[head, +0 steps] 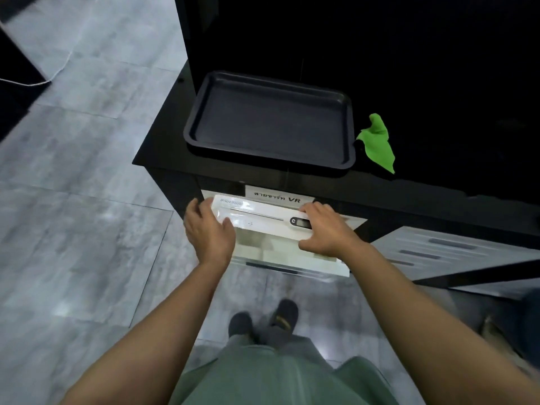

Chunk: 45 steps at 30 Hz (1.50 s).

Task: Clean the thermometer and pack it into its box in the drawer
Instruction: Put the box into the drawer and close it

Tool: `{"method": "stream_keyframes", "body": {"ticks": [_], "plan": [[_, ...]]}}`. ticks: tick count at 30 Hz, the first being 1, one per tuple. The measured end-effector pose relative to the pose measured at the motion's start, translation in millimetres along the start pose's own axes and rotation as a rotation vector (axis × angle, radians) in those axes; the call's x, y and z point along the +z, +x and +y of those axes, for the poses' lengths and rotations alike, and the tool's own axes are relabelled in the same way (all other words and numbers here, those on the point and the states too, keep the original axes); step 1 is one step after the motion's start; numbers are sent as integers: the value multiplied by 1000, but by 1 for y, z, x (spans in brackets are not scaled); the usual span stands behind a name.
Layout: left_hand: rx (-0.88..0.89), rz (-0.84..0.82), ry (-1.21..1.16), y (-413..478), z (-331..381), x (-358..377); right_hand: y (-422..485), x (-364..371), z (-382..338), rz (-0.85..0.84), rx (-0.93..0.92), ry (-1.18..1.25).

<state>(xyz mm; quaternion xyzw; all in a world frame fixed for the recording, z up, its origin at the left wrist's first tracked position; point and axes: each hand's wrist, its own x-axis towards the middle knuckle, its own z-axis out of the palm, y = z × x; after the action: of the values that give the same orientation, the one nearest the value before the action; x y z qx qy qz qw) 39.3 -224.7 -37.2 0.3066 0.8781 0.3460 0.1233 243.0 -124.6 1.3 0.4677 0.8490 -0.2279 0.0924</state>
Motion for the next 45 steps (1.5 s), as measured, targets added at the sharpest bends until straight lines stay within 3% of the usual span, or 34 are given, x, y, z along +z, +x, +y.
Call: {"method": "stream_keyframes", "body": {"ticks": [4,7,17,25,32,39,45], "plan": [[345,-240,168,-15,-24,11,-10,26,4,6,48,53],[449,-446,295,-21,-30,22,-10,43,9,34,51,53],[404,-772,568,10,-38,73,32,88,45,30,63,4],[239,-921,628,35,-39,125,86,122,75,-87,59,2],[118,-1084,834,48,-45,168,121,158,93,-160,-19,26],[82,-1161,894,56,-50,187,128,181,97,-173,-25,-23],[40,-1131,884,49,-49,184,126,174,94,-212,29,-35]]}}
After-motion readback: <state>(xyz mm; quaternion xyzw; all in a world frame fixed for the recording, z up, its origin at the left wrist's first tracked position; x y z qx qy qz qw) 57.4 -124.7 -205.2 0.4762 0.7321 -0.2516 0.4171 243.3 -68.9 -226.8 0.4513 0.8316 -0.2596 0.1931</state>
